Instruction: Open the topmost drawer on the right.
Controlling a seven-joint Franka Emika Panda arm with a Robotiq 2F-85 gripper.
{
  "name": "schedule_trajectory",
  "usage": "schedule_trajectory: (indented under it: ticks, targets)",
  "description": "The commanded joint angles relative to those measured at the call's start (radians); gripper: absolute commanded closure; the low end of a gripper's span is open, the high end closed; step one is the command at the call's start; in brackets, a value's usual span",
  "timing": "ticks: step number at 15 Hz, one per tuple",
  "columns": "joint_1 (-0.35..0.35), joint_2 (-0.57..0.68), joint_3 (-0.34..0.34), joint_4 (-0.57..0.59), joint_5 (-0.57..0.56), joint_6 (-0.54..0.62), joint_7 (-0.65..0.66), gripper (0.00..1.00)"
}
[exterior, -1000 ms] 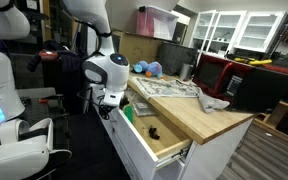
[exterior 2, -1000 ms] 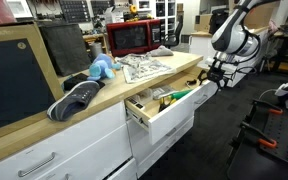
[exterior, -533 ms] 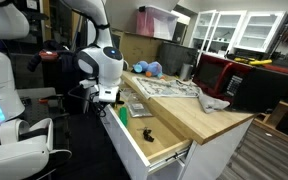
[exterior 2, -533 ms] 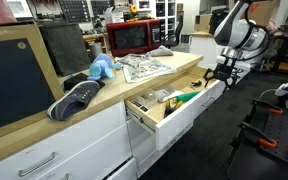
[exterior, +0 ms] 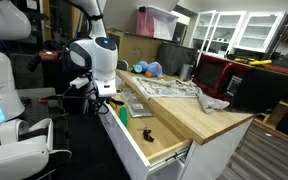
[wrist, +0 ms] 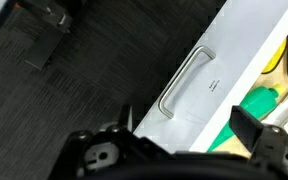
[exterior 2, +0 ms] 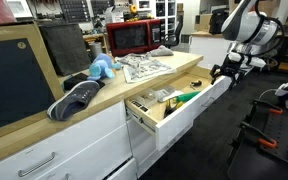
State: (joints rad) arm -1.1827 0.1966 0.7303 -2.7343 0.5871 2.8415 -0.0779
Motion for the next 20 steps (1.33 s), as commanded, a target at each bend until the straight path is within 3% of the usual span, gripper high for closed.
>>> schedule_trajectory:
  ticks: [1,4,5,8,13,14,18,20]
  targets:
    - [-0.041,-0.199,0.052,-0.039,0.016,-0.164,-0.095,0.00]
    - [-0.032,-0.329,0.058,-0.018,0.087,-0.278,-0.155,0.00]
    - [0.168,-0.197,-0.162,-0.005,0.019,-0.196,-0.107,0.00]
    - [0.167,-0.278,-0.152,-0.010,0.015,-0.239,-0.099,0.00]
    - [0.151,-0.289,-0.152,-0.014,-0.001,-0.272,-0.093,0.00]
    - [0.178,-0.303,-0.192,-0.011,-0.007,-0.297,-0.110,0.00]
    - [0.476,-0.404,-0.543,0.001,-0.021,-0.423,-0.155,0.00]
    - [0.591,-0.461,-0.679,0.000,-0.087,-0.474,-0.141,0.00]
